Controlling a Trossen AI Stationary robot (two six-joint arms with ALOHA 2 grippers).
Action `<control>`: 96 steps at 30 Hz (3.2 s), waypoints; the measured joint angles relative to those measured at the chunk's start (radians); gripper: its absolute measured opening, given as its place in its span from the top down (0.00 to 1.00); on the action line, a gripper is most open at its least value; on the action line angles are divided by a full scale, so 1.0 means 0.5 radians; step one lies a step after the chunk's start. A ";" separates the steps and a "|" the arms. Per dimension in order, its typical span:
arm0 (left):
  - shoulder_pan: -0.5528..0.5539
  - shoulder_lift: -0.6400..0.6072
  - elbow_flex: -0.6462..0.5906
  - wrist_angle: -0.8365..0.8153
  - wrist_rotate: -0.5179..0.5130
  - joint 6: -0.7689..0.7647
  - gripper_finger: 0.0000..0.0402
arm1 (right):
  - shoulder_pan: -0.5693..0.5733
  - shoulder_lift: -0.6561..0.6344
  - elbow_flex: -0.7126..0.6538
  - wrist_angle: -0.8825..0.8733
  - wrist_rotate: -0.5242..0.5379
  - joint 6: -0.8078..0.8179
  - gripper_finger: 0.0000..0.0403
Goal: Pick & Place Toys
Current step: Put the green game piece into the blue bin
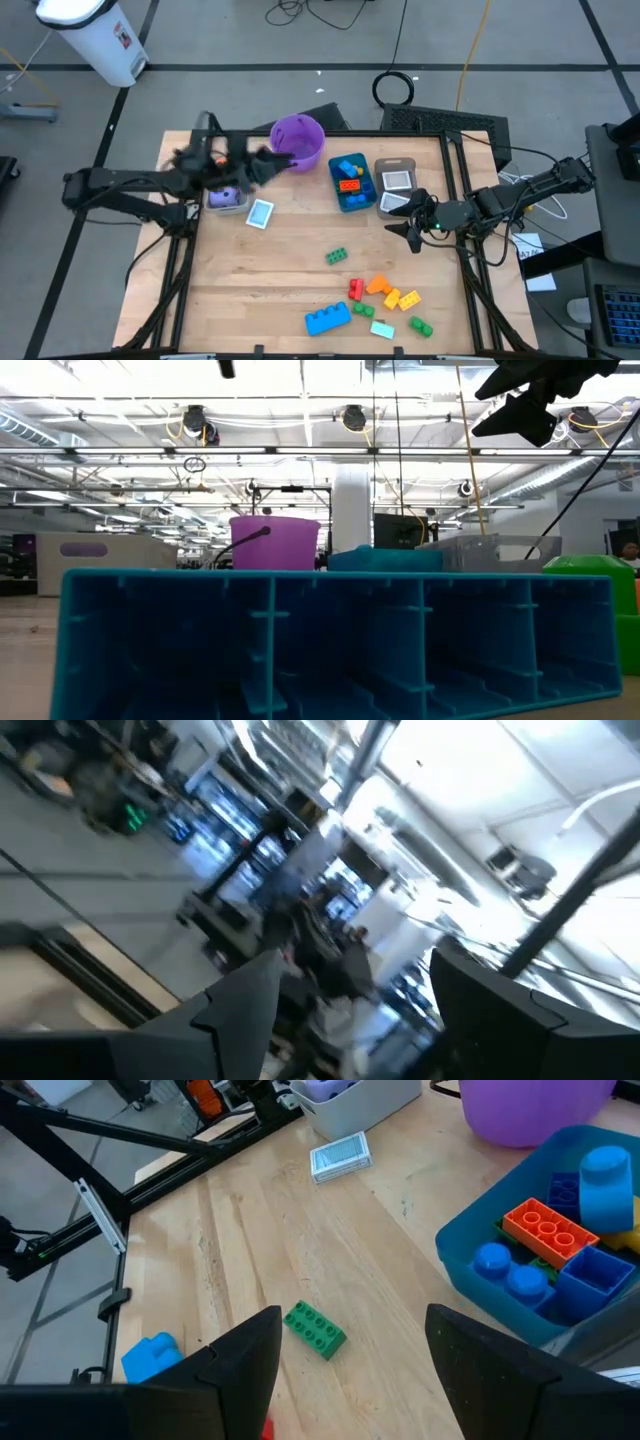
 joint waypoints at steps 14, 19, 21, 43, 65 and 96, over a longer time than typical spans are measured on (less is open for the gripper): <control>-0.716 0.837 0.000 0.887 -0.520 -0.174 0.34 | 0.000 0.001 0.000 0.000 -0.001 0.000 0.40; -0.766 0.933 -0.002 0.931 -0.538 -0.300 0.34 | 0.000 0.000 0.000 0.000 -0.001 0.000 0.40; -0.766 0.935 -0.002 0.937 -0.513 -0.303 0.34 | 0.000 0.000 0.000 -0.001 -0.001 0.000 0.40; -1.163 0.907 0.437 0.902 -0.234 0.315 0.34 | 0.000 0.000 -0.001 0.000 -0.001 0.000 0.40; -1.456 0.907 0.477 0.812 -0.559 0.525 0.34 | 0.000 0.001 -0.001 0.029 0.001 0.001 0.40; -1.118 0.907 0.718 0.823 -0.765 0.821 0.34 | -0.002 1.066 0.533 0.484 -0.524 -0.955 0.40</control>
